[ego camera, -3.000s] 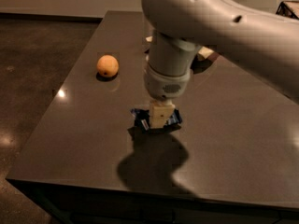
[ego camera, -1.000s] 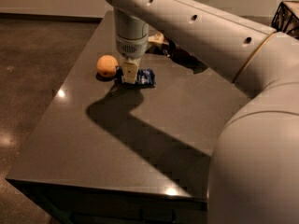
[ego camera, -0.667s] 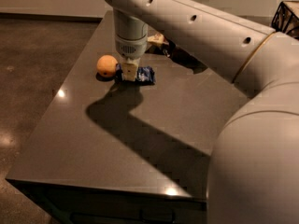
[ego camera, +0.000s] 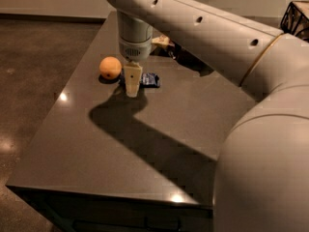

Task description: Move rxbar blueberry near orange

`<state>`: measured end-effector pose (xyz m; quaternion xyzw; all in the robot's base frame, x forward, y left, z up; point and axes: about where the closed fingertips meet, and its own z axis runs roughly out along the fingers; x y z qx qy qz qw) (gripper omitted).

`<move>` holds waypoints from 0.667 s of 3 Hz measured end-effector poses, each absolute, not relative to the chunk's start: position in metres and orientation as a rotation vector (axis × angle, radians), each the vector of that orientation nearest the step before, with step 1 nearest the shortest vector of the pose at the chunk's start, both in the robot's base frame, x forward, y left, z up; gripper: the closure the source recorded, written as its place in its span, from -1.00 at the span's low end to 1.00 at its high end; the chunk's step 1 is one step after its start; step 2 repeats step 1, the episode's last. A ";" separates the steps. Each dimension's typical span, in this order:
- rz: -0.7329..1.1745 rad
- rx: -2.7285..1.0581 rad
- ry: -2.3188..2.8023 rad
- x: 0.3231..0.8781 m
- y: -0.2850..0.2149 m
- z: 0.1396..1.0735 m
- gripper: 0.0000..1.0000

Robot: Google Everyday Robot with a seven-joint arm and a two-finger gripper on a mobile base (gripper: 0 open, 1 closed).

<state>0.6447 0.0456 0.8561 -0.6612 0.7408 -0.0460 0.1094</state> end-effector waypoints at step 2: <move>-0.135 -1.944 2.178 0.645 0.046 0.856 -1.00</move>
Offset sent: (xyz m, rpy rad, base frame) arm 0.0000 0.0000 0.0000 0.0000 0.0000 0.0000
